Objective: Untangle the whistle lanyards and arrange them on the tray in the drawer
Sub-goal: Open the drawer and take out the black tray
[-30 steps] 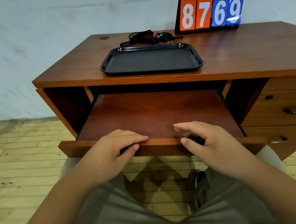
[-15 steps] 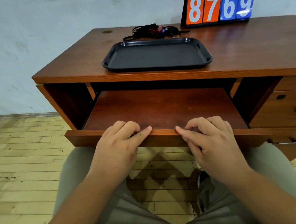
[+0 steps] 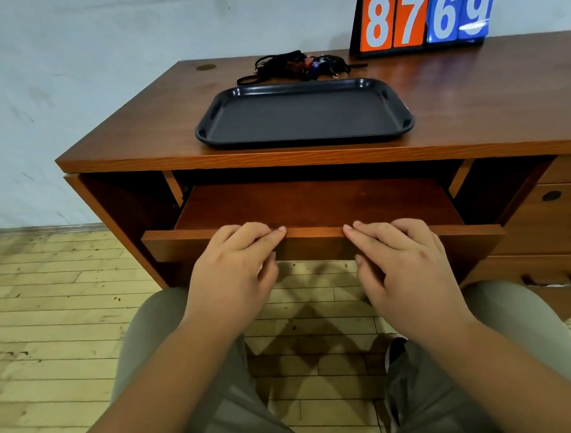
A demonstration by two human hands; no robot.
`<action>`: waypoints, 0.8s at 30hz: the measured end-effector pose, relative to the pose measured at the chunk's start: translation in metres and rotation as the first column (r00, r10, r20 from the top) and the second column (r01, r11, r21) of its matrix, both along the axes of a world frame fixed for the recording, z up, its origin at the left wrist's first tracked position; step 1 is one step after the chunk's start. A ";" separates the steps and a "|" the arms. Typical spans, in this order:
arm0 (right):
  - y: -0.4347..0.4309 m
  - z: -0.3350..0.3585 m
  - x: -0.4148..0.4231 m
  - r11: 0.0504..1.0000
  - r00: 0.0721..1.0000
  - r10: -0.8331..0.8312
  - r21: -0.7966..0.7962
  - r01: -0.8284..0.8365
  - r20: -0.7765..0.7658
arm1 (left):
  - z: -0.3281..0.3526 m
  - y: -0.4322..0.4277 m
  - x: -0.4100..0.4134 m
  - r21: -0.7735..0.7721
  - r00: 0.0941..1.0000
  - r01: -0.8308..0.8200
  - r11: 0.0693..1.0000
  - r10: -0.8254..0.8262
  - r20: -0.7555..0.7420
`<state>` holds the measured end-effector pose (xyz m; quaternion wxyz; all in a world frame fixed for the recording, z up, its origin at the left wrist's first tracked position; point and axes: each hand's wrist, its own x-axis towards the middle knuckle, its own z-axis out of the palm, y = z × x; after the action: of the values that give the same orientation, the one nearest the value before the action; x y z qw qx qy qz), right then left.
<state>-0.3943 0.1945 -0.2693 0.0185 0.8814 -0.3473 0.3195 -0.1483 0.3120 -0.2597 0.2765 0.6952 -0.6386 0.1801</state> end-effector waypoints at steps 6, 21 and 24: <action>-0.025 -0.004 0.009 0.998 0.999 0.001 0.061 0.001 -0.048 | -0.006 -0.023 0.012 0.025 0.998 0.004 1.000 -0.003 -0.065; -0.073 0.005 0.021 0.992 0.974 0.076 0.118 -0.051 -0.214 | -0.014 -0.064 0.020 0.116 0.994 -0.045 0.992 0.055 -0.089; -0.078 0.006 0.023 0.990 0.966 0.076 0.134 -0.043 -0.248 | -0.013 -0.070 0.022 0.146 0.993 -0.056 0.988 0.071 -0.097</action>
<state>-0.3711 0.1169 -0.2636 -0.0032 0.9244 -0.3351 0.1822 -0.1263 0.2418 -0.2725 0.2524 0.7415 -0.6124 0.1068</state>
